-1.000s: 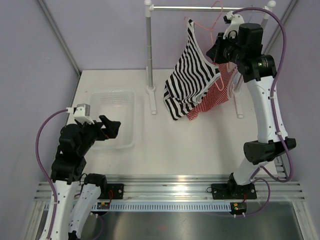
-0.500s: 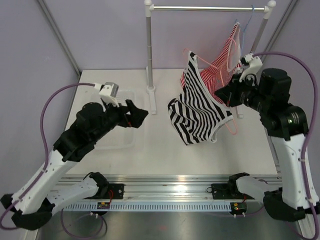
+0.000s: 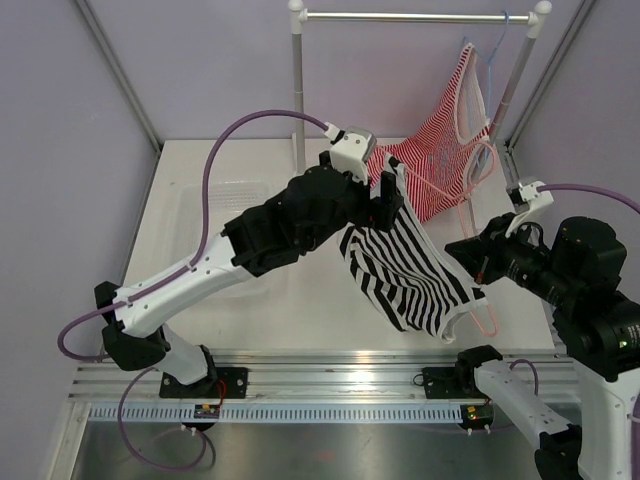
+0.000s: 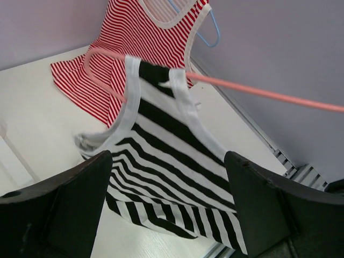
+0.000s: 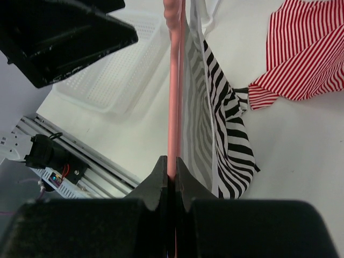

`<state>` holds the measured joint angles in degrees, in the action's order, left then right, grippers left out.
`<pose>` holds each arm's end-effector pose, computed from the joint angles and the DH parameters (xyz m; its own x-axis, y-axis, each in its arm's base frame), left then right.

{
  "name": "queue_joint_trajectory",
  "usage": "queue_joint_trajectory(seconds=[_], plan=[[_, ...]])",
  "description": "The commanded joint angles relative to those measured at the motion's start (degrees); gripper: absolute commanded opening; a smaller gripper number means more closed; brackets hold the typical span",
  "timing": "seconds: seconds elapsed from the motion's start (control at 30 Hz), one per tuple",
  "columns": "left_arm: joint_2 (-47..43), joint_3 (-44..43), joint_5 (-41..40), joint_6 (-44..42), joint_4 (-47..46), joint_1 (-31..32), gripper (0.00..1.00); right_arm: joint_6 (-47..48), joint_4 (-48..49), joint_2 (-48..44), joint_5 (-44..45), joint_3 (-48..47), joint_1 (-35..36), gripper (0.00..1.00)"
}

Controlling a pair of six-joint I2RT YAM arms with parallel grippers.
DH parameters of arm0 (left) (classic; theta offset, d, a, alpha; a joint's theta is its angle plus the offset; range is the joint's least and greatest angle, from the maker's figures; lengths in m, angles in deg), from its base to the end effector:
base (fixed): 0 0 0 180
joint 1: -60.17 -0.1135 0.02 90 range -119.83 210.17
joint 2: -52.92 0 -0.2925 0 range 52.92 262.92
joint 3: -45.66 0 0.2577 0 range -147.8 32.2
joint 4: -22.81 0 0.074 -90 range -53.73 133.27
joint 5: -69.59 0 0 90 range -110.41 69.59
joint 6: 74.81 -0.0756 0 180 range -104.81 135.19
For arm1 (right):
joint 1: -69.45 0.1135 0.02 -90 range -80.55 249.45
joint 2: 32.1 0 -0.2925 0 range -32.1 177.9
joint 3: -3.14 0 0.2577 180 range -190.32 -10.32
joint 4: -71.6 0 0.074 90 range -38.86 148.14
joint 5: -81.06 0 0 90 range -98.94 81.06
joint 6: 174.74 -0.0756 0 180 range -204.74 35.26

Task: Remove the tank top from the hanger

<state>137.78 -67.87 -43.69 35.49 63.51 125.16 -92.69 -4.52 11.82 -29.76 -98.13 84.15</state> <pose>0.1794 -0.3138 0.4986 -0.3148 -0.0791 -0.9459 0.5969 0.7583 -0.2621 0.0757 0.0476 0.4868 -0.3861 0.0324 -0.9219 -0.5142 0.8221 0.2442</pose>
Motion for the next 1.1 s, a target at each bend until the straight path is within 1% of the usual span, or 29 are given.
queue_joint_trajectory(seconds=[0.0, 0.07, 0.1, 0.2, 0.33, 0.43, 0.5, 0.53, 0.63, 0.67, 0.7, 0.8, 0.9, 1.0, 1.07], plan=[[1.5, -5.0, -2.2, -1.9, -3.3, 0.0, 0.87, -0.4, 2.1, 0.0, -2.9, 1.2, 0.3, 0.00], [2.1, -5.3, -1.8, -2.0, -3.7, 0.0, 0.84, -0.4, 2.4, 0.5, -3.1, 1.5, 0.3, 0.00], [2.2, -5.3, -2.4, -2.3, -3.9, 0.0, 0.81, -0.4, 2.5, 0.6, -3.3, 1.5, 0.4, 0.00], [3.5, -5.5, -4.4, -3.2, -3.7, -0.1, 0.78, -1.1, 3.4, 0.6, -5.1, 1.3, 0.3, 0.00], [5.8, -7.2, -6.0, -4.3, -2.7, -0.2, 0.67, -1.1, 3.9, 0.8, -5.7, 1.4, 0.3, 0.00], [7.3, -8.6, -7.0, -4.7, -2.0, -1.0, 0.59, -1.6, 4.6, 0.7, -8.7, 0.9, 0.3, 0.00], [8.0, -9.1, -7.1, -4.4, -1.8, -1.4, 0.47, -1.5, 4.7, 0.7, -8.6, 0.9, 0.3, 0.00], [7.9, -9.0, -7.3, -4.4, -1.8, -1.6, 0.37, -1.4, 4.5, 0.9, -7.9, 0.9, 0.3, 0.00], [7.7, -8.7, -8.4, -4.9, -2.2, -1.8, 0.31, -0.8, 4.0, 1.1, -7.0, 1.3, 0.3, 0.00], [7.8, -8.6, -9.0, -4.9, -2.1, -1.9, 0.18, -0.8, 4.2, 1.0, -7.1, 1.7, 0.3, 0.00], [7.8, -8.7, -9.3, -4.9, -1.8, -2.0, 0.11, -0.8, 4.4, 1.0, -6.6, 1.9, 0.3, 0.00], [7.4, -8.4, -9.8, -4.9, -1.7, -2.0, 0.00, -0.2, 3.9, 1.1, -3.7, 2.6, 0.3, 0.00], [7.1, -7.5, -12.1, -4.6, -1.4, -2.3, 0.00, 0.8, 3.7, 1.2, -4.5, 3.4, 0.3, 0.00], [6.2, -6.7, -13.4, -2.5, -0.1, -5.0, 0.00, 2.1, 3.1, 0.1, -4.8, 4.5, 0.7, 0.00], [5.3, -5.2, -14.1, -2.1, 0.0, -6.1, 0.00, 3.0, 1.9, -0.2, -5.3, 4.8, 2.4, 0.00]])
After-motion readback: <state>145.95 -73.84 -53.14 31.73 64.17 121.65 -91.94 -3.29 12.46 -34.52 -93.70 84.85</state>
